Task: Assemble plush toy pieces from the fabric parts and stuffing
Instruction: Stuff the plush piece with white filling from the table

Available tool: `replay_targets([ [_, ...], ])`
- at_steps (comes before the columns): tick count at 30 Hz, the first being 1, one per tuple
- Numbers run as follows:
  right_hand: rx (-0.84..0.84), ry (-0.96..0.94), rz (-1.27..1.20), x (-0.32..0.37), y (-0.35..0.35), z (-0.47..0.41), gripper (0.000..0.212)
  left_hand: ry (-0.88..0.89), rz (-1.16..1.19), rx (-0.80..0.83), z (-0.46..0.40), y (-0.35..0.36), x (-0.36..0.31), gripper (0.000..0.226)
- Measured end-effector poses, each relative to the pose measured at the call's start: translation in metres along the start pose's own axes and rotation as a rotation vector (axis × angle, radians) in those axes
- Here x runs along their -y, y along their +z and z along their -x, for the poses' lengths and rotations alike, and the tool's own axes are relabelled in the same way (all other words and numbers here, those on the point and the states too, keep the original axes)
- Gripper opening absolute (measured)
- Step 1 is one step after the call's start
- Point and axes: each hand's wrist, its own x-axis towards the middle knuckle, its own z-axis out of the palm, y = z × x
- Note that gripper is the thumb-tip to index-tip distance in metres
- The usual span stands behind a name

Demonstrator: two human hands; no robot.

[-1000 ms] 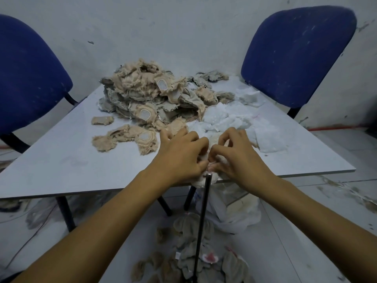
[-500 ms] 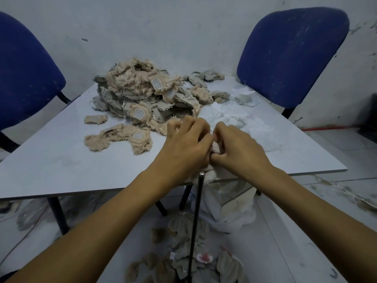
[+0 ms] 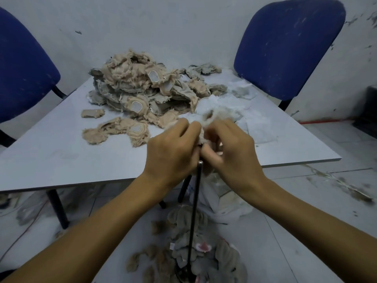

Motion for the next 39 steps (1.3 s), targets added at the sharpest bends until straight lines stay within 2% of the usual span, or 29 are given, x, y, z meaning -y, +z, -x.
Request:
replay_targets([
  [4, -0.093, -0.211, 0.016, 0.013, -0.008, 0.005, 0.003, 0.057, 0.033, -0.206, 0.010, -0.014, 0.002, 0.016],
  [11, -0.179, -0.339, -0.012, 0.010, -0.019, 0.025, 0.002, 0.210, 0.064, -0.260, 0.028, -0.029, -0.006, 0.028],
  [15, -0.061, -0.428, -0.043, 0.004, -0.016, 0.047, 0.010, 0.352, 0.055, -0.235, 0.043, -0.023, -0.010, 0.036],
  [19, 0.105, -0.318, -0.018, 0.002, -0.007, 0.064, 0.011, 0.437, 0.168, -0.063, 0.058, -0.023, -0.001, 0.024],
  [23, 0.189, -0.224, -0.211, 0.002, -0.009, 0.059, 0.016, 0.313, 0.085, -0.127, 0.048, -0.035, -0.002, 0.015],
  [24, 0.202, -0.147, -0.298, 0.002, -0.012, 0.060, 0.020, 0.278, 0.048, -0.105, 0.042, -0.037, -0.003, 0.022],
  [27, 0.178, 0.051, -0.454, -0.003, -0.020, 0.056, 0.034, 0.219, 0.024, 0.134, 0.027, -0.040, 0.006, 0.046],
  [30, 0.156, 0.128, -0.297, -0.013, -0.028, 0.041, 0.050, 0.042, 0.345, 0.397, 0.022, -0.040, 0.013, 0.053],
  [32, 0.183, 0.078, -0.067, -0.018, -0.031, 0.034, 0.052, -0.027, 0.520, 0.367, 0.025, -0.038, 0.013, 0.043],
  [34, 0.165, 0.005, 0.073, -0.021, -0.034, 0.030, 0.032, -0.067, 0.652, 0.258, 0.027, -0.036, 0.013, 0.040],
  [36, 0.169, -0.039, -0.045, -0.020, -0.038, 0.028, 0.015, -0.085, 0.791, 0.198, 0.030, -0.036, 0.015, 0.033],
  [39, 0.276, -0.149, -0.207, -0.015, -0.040, 0.032, 0.025, -0.140, 0.877, 0.317, 0.037, -0.037, 0.021, 0.029],
])
